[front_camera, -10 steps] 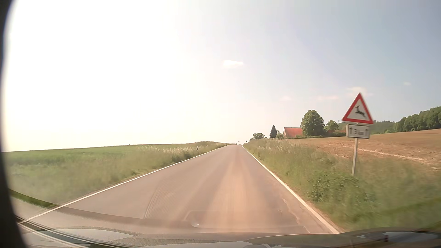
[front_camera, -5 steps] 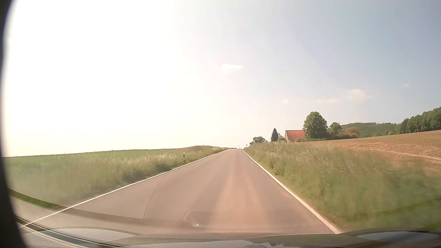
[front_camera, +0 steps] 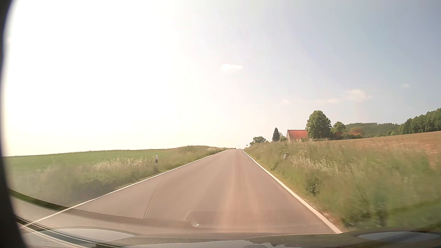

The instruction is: Follow the waypoints while adhering to traffic rules and regulations

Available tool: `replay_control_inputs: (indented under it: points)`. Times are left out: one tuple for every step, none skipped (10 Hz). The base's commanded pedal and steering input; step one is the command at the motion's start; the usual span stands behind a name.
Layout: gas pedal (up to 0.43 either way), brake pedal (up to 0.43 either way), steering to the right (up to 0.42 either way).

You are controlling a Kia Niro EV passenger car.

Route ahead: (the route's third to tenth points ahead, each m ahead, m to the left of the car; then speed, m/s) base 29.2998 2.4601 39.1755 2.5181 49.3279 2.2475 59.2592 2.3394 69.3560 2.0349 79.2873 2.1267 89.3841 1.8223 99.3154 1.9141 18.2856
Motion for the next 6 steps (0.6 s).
replay_control_inputs:
  points:
    - [0.358, 0.000, -0.001]
    - [0.358, 0.000, -0.001]
    - [0.358, 0.000, -0.001]
    - [0.331, 0.000, -0.001]
    - [0.331, 0.000, -0.001]
    - [0.331, 0.000, -0.001]
